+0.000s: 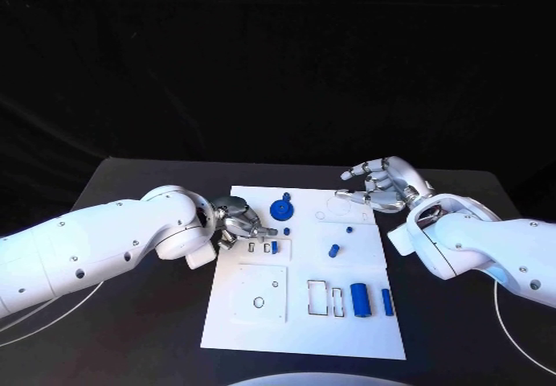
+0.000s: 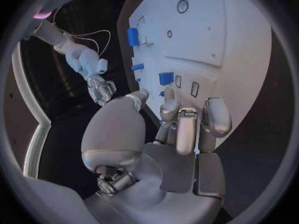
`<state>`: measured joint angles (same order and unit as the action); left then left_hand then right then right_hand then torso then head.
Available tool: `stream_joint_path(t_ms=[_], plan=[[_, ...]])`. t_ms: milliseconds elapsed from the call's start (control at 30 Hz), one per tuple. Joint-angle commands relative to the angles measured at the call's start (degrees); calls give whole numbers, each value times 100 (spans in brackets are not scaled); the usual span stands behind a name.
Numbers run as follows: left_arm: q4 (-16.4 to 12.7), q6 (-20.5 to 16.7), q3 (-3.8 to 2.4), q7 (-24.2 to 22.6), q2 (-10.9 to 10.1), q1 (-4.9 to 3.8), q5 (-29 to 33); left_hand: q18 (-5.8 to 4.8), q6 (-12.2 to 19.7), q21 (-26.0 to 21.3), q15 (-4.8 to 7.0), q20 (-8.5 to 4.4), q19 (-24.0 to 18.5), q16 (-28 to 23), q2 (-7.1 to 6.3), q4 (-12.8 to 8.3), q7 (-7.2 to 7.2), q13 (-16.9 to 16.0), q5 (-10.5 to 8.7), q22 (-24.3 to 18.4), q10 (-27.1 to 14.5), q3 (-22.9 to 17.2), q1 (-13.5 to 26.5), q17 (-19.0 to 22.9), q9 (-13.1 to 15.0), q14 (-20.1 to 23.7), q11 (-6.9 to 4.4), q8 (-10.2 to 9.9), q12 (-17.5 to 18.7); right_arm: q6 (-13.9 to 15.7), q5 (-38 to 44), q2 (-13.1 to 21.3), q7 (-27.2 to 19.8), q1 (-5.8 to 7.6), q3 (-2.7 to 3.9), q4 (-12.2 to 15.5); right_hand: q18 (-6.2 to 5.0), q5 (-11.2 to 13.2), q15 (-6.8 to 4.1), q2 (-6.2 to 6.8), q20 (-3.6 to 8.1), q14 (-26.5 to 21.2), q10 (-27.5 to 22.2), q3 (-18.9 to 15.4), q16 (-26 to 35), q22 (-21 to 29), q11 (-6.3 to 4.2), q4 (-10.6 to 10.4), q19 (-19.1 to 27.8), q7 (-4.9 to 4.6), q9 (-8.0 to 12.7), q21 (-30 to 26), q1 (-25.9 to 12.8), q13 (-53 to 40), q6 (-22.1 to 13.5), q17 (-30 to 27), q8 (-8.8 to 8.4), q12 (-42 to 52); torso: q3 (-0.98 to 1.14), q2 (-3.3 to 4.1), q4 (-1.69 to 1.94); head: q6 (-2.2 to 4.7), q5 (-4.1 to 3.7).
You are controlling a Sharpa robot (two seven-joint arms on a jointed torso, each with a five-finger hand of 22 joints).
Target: Assemble the parts on the task board
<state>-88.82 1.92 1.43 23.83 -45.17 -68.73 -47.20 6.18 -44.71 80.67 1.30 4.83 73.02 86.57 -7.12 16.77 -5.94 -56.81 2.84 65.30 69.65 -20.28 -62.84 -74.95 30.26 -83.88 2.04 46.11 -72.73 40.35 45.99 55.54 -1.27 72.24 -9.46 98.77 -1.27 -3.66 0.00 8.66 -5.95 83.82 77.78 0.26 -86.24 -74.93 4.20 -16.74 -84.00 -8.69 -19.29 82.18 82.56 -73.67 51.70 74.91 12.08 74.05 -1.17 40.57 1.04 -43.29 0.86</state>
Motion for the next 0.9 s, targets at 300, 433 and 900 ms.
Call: stream_joint_path(t_ms=[300, 433, 900], plan=[[231, 637, -2, 525, 377, -103, -880, -103, 9, 29, 78, -45, 7, 25, 20, 10, 75, 4, 4, 11, -22, 209, 214, -715, 168, -353, -82, 210, -38, -84, -174, -63, 20, 7, 0, -129, -80, 0, -11, -51, -11, 393, -36, -23, 15, -1084, -20, 28, -135, -7, -3, -28, -13, 10, 10, 545, 27, 10, 0, -14, 4, -46, 1], [260, 654, 4, 535, 449, -131, -892, -104, 18, 32, 86, -52, 9, 24, 32, 10, 84, -5, 4, 17, -18, 254, 245, -713, 206, -353, -91, 250, -46, -85, -173, -83, 37, 7, 0, -154, -80, 0, -11, -51, -11, 393, -36, -23, 15, -1084, -20, 28, -135, -7, -3, -28, -13, 10, 10, 545, 27, 10, 1, -13, 6, -55, -2], [357, 845, 81, 570, 644, -194, -946, -109, 35, 43, 106, -68, 22, 18, 64, 8, 111, -25, 5, 45, -5, 379, 318, -695, 311, -348, -113, 355, -70, -105, -157, -132, 129, 4, -2, -226, -84, 0, -12, -55, -10, 389, -39, -28, 23, -1076, -19, 27, -126, -7, -3, -45, -14, 13, -1, 525, 28, 7, 3, -7, 0, -56, 6]])
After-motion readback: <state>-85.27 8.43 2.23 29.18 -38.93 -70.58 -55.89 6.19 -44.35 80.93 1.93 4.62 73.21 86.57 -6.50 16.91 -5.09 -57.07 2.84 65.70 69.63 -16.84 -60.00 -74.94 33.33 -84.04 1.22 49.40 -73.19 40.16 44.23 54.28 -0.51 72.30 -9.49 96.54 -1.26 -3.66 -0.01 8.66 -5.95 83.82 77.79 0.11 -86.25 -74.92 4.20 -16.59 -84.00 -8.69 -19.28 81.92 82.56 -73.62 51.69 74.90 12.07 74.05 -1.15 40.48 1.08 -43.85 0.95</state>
